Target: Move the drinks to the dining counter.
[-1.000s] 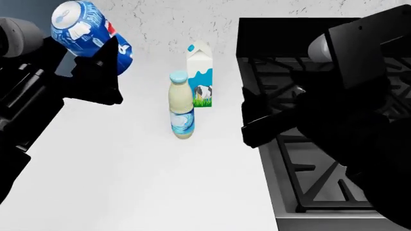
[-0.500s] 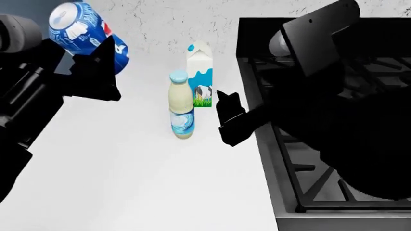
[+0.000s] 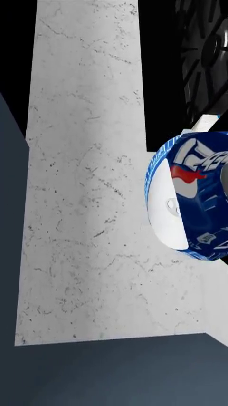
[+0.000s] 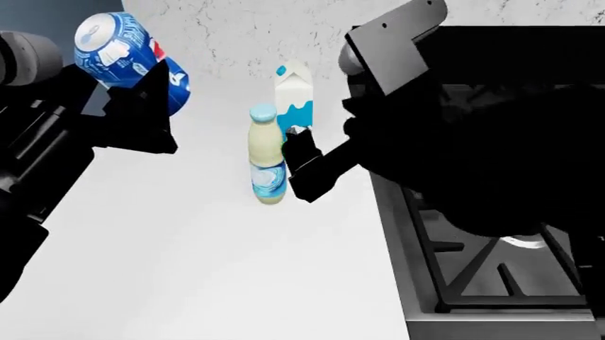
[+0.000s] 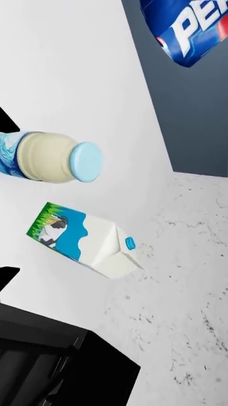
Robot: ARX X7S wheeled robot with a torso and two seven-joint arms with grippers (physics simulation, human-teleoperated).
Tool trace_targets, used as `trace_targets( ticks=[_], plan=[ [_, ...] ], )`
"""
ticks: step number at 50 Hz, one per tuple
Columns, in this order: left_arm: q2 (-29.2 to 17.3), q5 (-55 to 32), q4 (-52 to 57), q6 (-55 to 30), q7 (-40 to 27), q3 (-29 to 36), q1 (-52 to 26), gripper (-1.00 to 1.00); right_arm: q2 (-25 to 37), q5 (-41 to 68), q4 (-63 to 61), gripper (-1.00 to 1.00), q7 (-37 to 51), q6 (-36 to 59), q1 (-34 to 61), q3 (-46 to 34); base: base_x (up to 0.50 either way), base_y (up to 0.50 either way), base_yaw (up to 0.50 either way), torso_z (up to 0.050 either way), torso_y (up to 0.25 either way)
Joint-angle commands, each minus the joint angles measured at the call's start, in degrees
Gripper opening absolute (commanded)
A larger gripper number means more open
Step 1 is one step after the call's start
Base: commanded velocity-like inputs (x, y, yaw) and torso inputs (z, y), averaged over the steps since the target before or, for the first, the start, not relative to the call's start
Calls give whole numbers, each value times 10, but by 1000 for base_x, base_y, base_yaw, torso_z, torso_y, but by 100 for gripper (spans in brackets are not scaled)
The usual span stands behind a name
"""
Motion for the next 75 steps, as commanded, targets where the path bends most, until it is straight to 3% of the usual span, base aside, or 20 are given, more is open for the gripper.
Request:
trace_targets(
  ticks=[1, 24, 57, 75],
  plan=[
    [-4, -4, 0, 9, -2, -5, 6, -100, -24, -69, 41, 100, -71, -3, 10, -23, 0, 0, 0, 0, 0],
    [-13, 3, 8, 25, 10, -14, 35, -100, -64, -156, 86, 100, -180, -42, 18, -64, 0, 0, 0, 0, 0],
    [-24, -4, 16, 36, 6, -17, 46, -100, -110, -223, 145, 100, -264, -84, 2, -125, 0, 0, 0, 0, 0],
    [-37, -19, 26, 45, 1, -39, 71, -100, -100, -253, 194, 100, -282, -101, -12, -143, 0, 0, 0, 0, 1]
  ],
)
